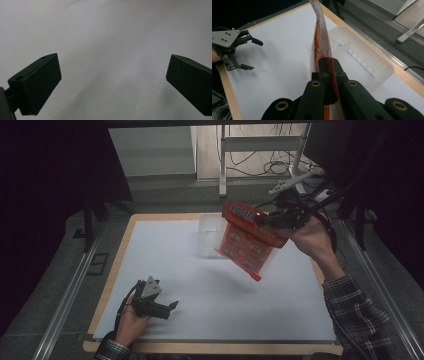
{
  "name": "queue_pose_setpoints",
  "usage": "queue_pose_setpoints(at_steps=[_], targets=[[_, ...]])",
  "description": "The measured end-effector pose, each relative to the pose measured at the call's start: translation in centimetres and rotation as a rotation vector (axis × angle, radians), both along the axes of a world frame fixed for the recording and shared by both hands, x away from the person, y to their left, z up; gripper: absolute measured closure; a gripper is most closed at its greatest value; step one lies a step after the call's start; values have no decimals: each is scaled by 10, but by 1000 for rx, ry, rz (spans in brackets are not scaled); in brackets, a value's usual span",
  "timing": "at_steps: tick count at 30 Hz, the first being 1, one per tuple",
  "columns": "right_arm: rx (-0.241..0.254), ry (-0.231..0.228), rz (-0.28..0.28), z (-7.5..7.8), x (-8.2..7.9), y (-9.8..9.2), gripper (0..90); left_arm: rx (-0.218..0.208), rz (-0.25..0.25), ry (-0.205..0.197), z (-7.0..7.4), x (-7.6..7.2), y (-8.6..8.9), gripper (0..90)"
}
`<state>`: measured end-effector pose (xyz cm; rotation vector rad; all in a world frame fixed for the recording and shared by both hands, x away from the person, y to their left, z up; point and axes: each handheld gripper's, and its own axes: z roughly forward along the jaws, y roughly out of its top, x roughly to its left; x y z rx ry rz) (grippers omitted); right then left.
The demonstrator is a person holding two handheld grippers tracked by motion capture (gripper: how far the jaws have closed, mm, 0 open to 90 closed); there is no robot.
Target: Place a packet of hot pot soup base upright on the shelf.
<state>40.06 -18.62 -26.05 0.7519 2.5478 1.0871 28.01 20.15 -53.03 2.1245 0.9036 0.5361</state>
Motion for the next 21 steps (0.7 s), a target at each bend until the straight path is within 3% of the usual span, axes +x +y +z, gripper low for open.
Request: queue_pose_setpoints(at_steps=[21], targets=[[31, -50, -100, 28, 57, -7, 894, -11, 4, -2, 1, 0, 1, 0]])
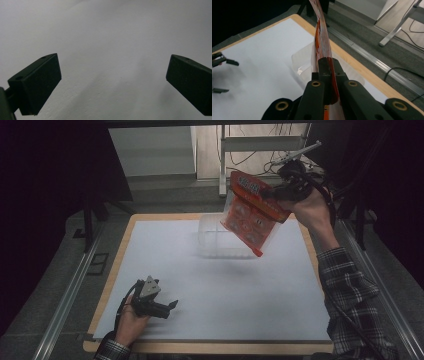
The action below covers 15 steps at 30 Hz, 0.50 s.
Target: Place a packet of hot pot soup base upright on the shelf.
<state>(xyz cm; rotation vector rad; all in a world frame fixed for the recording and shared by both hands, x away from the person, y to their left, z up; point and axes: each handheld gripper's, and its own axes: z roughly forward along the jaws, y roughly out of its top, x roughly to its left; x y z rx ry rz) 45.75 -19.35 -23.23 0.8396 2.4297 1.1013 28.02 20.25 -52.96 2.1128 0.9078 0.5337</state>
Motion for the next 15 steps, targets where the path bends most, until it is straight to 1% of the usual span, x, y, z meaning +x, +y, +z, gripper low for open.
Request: queue_pose_setpoints(at_steps=[3, 7, 8, 9, 15], targets=[[6, -10, -8, 3, 7, 1, 894, 1, 0, 0, 0, 0, 0, 0], [-4, -23, -14, 3, 18, 5, 894, 4, -1, 1, 0, 0, 0, 0], [-7, -19, -24, 2, 20, 6, 894, 3, 0, 2, 0, 0, -1, 0], [-10, -25, -23, 1, 23, 7, 894, 4, 0, 1, 0, 0, -1, 0], [-13, -17, -22, -10, 43, 13, 894, 4, -3, 5, -1, 0, -1, 0]])
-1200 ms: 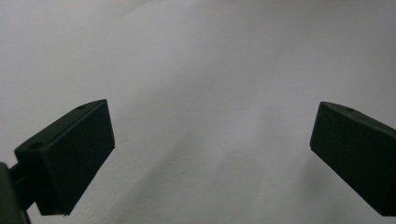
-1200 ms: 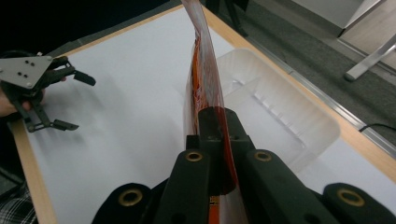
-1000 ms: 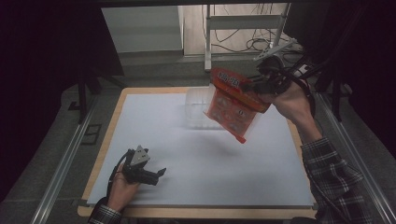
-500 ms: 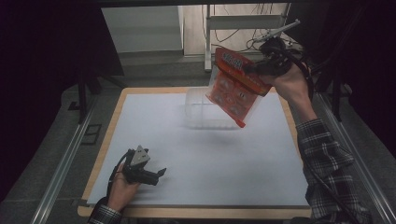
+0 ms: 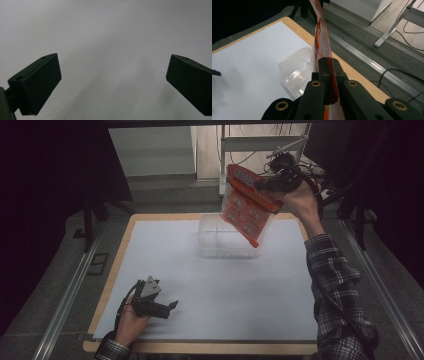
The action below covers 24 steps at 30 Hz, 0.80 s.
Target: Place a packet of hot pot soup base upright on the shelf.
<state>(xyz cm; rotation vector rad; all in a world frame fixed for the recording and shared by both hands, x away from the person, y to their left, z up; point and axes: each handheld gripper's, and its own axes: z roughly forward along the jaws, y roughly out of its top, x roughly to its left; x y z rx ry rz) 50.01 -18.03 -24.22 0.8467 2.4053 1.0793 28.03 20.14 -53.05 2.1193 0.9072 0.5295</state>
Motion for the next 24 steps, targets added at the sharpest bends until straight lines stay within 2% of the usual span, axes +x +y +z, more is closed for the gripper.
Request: queue_pose_setpoints(at_steps=[6, 15, 18, 24], targets=[[-1, 35, -1, -17, 18, 9, 894, 1, -1, -1, 0, 0, 0, 0], [-34, 96, -7, -53, 41, 19, 893, 4, -6, 3, 0, 0, -1, 0], [-35, 101, -12, -63, 49, 18, 893, 7, -9, 3, -1, 0, -1, 0], [-40, 73, -70, -71, 59, 9, 890, 12, -13, 11, -1, 0, -3, 0]])
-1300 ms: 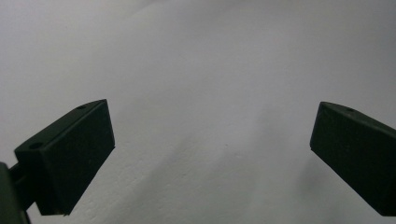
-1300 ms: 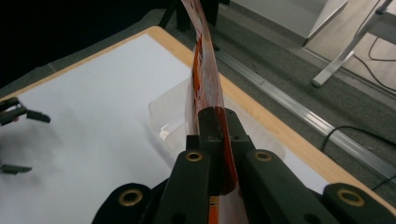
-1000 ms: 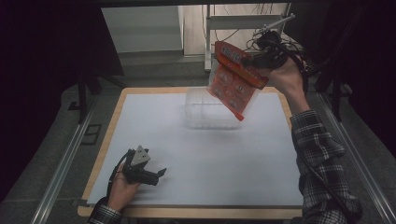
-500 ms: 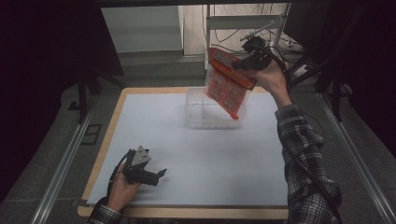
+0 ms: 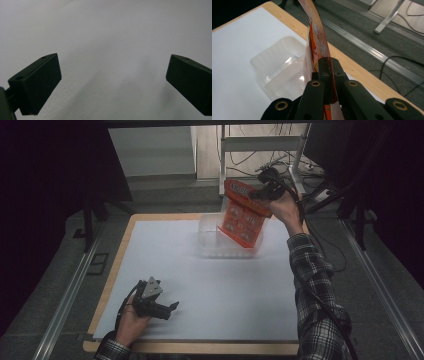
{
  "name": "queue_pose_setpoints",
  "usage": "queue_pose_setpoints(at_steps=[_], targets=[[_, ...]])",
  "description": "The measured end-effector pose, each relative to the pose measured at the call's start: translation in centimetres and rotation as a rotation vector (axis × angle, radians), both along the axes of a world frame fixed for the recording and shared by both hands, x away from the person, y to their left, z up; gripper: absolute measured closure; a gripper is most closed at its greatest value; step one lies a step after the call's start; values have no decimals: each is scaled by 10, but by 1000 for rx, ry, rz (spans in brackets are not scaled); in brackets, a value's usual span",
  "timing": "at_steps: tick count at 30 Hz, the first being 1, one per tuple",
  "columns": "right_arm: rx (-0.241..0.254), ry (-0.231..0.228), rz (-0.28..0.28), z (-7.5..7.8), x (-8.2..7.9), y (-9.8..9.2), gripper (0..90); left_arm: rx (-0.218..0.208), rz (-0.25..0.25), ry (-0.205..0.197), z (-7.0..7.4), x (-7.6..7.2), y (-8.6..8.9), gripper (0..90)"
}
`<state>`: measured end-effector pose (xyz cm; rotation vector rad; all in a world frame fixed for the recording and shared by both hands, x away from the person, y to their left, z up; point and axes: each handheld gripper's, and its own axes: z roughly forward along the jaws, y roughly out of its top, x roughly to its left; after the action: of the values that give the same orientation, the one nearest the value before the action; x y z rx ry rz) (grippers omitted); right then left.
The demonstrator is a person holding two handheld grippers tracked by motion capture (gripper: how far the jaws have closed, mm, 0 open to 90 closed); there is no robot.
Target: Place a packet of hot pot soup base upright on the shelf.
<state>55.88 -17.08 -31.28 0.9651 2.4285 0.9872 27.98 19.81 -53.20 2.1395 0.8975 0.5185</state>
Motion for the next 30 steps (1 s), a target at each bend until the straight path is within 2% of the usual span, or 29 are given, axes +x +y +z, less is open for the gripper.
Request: queue_pose_setpoints(at_steps=[8, 14, 19, 23, 30], targets=[[11, -9, -62, -12, 17, -13, 868, 5, -2, -1, 0, 0, -1, 0], [36, -34, -84, -22, 28, -22, 778, 8, -3, -1, 0, 0, -1, 0], [37, -81, -83, -21, 29, -23, 601, 7, -3, -3, 0, 0, -1, 0], [24, -94, -72, -20, 29, -19, 457, 6, -4, -3, 0, 0, 0, 0], [21, -100, -77, -18, 31, -15, 280, 6, -3, -3, 0, 0, 0, 0]])
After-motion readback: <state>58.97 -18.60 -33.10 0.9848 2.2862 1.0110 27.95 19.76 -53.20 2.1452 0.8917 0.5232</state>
